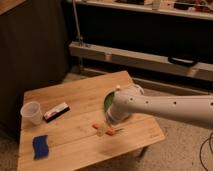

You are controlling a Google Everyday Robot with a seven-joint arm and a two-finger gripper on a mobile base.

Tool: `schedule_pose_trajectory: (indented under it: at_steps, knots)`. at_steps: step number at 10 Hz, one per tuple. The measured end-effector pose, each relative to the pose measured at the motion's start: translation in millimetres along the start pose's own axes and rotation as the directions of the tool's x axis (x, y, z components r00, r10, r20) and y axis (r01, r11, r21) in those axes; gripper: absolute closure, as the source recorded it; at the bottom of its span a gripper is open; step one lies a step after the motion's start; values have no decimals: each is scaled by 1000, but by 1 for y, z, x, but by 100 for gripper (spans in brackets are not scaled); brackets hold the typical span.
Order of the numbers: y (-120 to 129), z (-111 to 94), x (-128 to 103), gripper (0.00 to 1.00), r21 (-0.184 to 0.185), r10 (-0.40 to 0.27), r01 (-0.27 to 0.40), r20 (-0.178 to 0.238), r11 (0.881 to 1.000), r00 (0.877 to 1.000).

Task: Drag the pepper across the table

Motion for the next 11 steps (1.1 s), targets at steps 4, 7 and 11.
schedule_pose_trajectory:
  at_steps: [4, 7, 11]
  knots:
    - [-5, 24, 15, 20, 1, 25, -25, -46, 1000, 999]
    - [-5, 43, 17, 20, -2, 30, -30, -71, 1000, 997]
    - [-11, 49, 21, 27, 39, 61, -58, -76, 998, 995]
